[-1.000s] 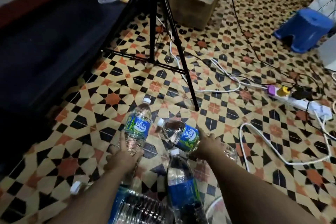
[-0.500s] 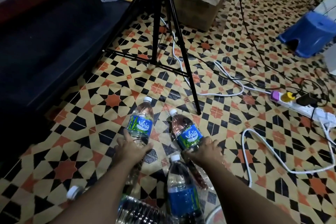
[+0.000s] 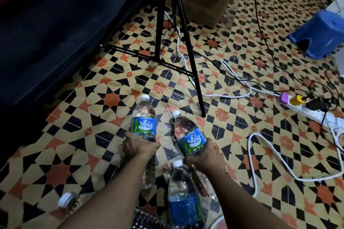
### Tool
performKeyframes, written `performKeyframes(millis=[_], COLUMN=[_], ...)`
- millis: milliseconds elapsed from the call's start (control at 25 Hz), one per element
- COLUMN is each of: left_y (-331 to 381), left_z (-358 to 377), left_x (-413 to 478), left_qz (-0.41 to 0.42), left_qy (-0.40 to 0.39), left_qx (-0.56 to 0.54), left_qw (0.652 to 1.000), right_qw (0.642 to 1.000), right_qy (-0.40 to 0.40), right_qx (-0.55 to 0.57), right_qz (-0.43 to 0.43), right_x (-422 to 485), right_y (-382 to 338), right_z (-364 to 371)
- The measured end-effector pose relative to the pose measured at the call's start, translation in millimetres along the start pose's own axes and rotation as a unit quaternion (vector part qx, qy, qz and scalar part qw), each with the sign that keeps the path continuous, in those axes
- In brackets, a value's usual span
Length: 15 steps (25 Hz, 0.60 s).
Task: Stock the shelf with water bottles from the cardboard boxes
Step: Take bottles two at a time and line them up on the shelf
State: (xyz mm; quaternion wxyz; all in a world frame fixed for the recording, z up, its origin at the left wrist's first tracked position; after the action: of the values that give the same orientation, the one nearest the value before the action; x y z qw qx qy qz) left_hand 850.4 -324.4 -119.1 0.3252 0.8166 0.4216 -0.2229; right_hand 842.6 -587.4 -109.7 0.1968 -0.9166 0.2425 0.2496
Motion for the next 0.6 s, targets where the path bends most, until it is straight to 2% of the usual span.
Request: performKeyframes(millis=[160, 360, 600], left_y=[-9.5, -26.3, -18.6], left_z=[-5.7, -7.8, -37.9], left_x=[6.1, -3.2, -25.2], left_qz=[0.009, 0.01, 0.08], left_qy=[-0.008, -0.032, 0.028], left_qx=[-0.01, -0.048, -0.087], left_qw=[1.0, 0.998, 0.993], right_qw=[1.0, 0.997, 0.994], right_qy=[0.019, -0.013, 0.018], right_qx=[0.012, 0.071, 0.105], right_qz=[0.0, 0.001, -0.023], right_x=[-3.1, 1.9, -23.1], right_y=[-2.0, 3.9, -0.8], right_z=[-1.0, -2.5, -21.3])
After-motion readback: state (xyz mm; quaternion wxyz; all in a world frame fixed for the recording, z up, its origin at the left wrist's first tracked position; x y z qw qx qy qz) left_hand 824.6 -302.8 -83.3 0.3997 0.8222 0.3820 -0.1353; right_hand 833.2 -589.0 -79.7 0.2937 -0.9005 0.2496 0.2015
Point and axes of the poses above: each hand's wrist, its own x-axis towards the middle knuckle, its own z-axis out of the palm, y = z × x, the point moved 7 cm from there along x, towards the middle knuckle, and after that the axes turned 7 degrees about x, right-handed, at the moved point
